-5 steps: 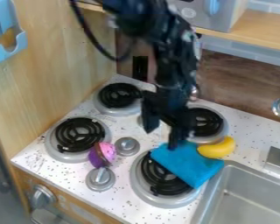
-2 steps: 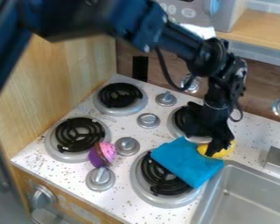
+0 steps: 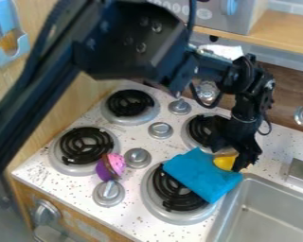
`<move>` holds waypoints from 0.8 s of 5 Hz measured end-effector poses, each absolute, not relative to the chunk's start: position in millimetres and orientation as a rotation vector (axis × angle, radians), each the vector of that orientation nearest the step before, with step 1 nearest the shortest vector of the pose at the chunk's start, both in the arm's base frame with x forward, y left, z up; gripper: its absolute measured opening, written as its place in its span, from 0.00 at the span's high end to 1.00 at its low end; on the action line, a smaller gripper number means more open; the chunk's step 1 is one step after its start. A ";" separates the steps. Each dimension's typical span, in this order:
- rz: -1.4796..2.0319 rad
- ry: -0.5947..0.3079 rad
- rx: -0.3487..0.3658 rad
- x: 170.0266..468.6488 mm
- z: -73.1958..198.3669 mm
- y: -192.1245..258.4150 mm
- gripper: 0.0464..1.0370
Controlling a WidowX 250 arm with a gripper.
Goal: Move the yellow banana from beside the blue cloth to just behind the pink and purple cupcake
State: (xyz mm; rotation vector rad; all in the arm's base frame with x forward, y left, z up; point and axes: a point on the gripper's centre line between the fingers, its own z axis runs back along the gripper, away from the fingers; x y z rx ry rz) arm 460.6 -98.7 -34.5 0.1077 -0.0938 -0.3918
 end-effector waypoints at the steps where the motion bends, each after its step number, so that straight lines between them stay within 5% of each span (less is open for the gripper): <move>1: -0.393 -0.071 0.101 467.9 -46.0 -101.1 0.03; 2: -0.407 -0.061 0.085 474.7 -53.9 -106.2 0.09; 3: -0.407 -0.065 0.096 475.5 -53.7 -105.3 0.36; 4: -0.405 -0.080 0.113 464.9 -49.5 -101.2 0.53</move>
